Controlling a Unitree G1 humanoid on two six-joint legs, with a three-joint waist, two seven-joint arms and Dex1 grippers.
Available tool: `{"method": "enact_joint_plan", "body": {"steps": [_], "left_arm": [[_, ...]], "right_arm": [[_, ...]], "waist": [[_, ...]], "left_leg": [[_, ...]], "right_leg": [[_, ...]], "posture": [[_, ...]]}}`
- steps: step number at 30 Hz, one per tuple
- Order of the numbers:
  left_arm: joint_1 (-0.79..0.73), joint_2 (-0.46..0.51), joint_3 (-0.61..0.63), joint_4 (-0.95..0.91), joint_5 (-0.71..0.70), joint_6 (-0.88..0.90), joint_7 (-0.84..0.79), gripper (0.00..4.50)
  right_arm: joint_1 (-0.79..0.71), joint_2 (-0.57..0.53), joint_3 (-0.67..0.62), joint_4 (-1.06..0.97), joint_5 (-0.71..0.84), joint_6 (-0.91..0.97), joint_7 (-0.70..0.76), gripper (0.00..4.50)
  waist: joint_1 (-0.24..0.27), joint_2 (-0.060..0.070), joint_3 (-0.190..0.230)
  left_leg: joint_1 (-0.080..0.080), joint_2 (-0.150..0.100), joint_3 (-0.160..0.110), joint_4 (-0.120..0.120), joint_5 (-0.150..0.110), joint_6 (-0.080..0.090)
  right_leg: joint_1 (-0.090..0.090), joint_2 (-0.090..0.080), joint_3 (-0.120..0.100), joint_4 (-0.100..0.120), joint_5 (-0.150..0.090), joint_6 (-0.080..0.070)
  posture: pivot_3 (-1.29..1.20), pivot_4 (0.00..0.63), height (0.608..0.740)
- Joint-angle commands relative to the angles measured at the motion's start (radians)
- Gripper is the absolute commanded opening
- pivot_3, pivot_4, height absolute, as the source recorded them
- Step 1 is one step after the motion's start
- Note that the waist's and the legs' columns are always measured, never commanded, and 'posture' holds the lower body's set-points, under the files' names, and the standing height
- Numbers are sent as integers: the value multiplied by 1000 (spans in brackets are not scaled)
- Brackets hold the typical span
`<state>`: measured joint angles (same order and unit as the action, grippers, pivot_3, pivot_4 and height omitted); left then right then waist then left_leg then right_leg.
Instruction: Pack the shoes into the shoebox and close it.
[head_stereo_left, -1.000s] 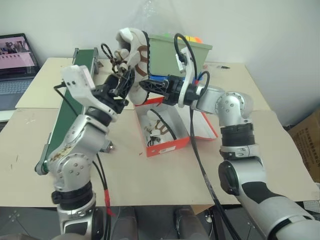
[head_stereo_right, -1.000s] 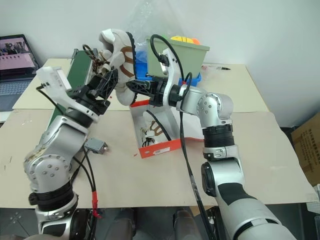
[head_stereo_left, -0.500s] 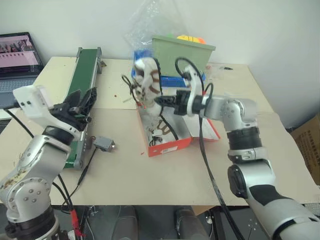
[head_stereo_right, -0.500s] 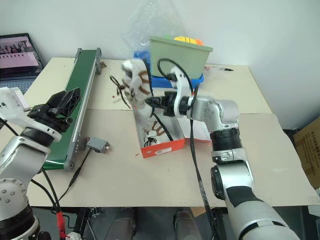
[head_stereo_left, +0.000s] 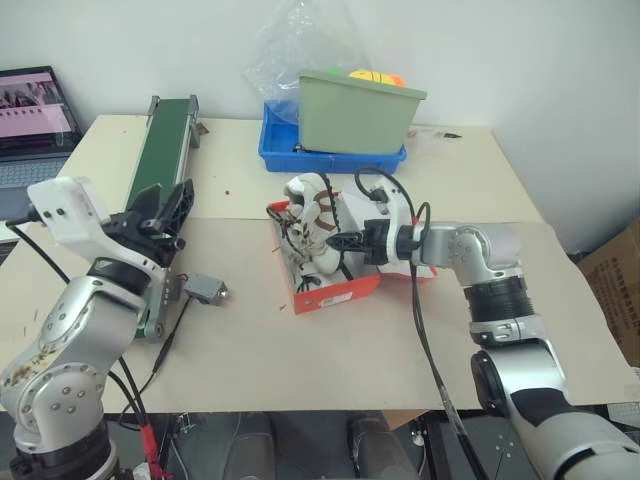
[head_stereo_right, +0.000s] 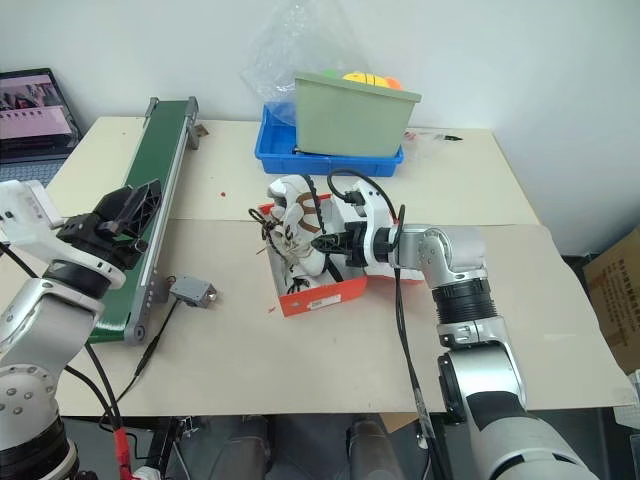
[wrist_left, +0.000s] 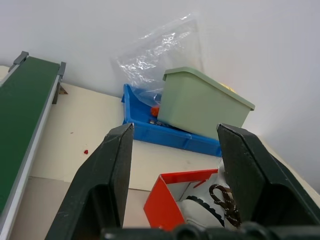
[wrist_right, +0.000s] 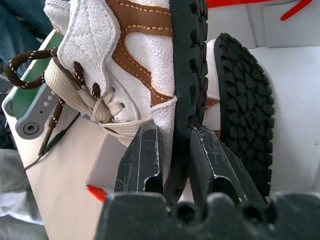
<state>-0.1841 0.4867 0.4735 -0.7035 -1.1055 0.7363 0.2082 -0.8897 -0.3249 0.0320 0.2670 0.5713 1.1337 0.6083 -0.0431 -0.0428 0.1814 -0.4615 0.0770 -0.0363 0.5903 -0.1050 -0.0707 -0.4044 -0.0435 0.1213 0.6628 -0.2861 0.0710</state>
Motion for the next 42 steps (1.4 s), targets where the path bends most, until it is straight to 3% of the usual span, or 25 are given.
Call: {"method": "enact_joint_plan", "body": {"steps": [1,17,30,37,42], "left_arm": [[14,-3,-8,-47,-3,-36,6,2848],[113,-12,-21,-117,-7,-74,61,2848],[177,-29,-47,-151,4,-107,95,2848],[184,-19,-57,-171,-7,-110,123,2848],[179,-10,-56,-167,-16,-110,130,2848]], "right_arm": [[-29,-15,-16,-53,24,38,28,386],[11,-35,124,31,-37,24,151,386],[-116,-42,214,91,-84,-12,325,386],[-144,-35,282,198,-222,-230,369,386],[-224,-42,257,312,-304,-383,354,386]], "waist": [[1,0,0],[0,0,0],[0,0,0],[0,0,0],[1,0,0]], "left_leg": [[0,0,0,0,0,0],[0,0,0,0,0,0],[0,0,0,0,0,0],[0,0,0,0,0,0],[0,0,0,0,0,0]], "right_leg": [[0,0,0,0,0,0],[0,0,0,0,0,0],[0,0,0,-1,0,0],[0,0,0,-1,0,0],[0,0,0,-1,0,0]], "posture": [[0,150,740],[0,150,740],[0,150,740],[0,150,740],[0,150,740]]}}
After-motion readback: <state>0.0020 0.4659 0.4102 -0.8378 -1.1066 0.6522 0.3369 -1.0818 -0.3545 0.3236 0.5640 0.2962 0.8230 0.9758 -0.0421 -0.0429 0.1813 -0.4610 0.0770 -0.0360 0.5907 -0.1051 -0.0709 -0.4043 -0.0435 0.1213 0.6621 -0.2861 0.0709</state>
